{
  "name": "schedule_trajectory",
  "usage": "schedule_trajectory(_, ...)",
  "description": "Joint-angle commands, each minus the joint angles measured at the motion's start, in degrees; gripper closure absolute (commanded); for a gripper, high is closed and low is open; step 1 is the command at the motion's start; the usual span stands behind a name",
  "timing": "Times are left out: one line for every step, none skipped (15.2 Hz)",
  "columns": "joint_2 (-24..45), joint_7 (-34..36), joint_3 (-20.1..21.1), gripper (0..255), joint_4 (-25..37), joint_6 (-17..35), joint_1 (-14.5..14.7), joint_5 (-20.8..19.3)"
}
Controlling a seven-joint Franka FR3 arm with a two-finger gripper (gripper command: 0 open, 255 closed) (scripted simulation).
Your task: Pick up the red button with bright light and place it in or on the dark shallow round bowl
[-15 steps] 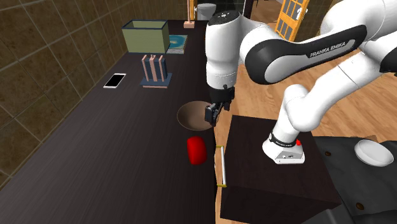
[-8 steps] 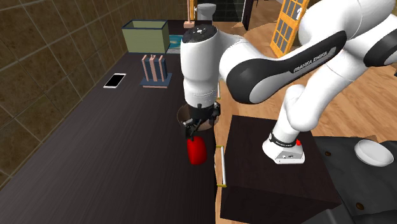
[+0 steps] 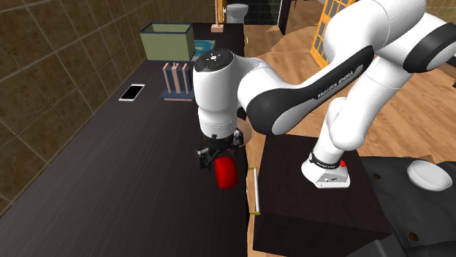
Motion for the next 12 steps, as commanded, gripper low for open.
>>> schedule_trajectory(0.05,0.01,0.02,0,-1.47,1.54,-0.01,-0.02)
schedule_trajectory(0.14,0.05,0.05,0,-1.84,1.98,-0.01,-0.07)
schedule_trajectory(0.13,0.04,0.05,0,-1.85,1.98,-0.01,-0.07)
schedule_trajectory(0.13,0.05,0.05,0,-1.85,1.98,-0.01,-0.07)
schedule_trajectory(0.14,0.05,0.05,0,-1.84,1.98,-0.01,-0.07)
schedule_trajectory(0.14,0.05,0.05,0,-1.84,1.98,-0.01,-0.07)
schedule_trajectory(0.14,0.05,0.05,0,-1.84,1.98,-0.01,-0.07)
schedule_trajectory(0.14,0.05,0.05,0,-1.84,1.98,-0.01,-0.07)
schedule_trajectory(0.14,0.05,0.05,0,-1.84,1.98,-0.01,-0.07)
schedule_trajectory(0.14,0.05,0.05,255,-1.84,1.99,-0.01,-0.07)
schedule_trajectory(0.14,0.05,0.05,255,-1.84,1.99,-0.01,-0.07)
schedule_trajectory(0.14,0.05,0.05,255,-1.84,1.98,-0.02,-0.07)
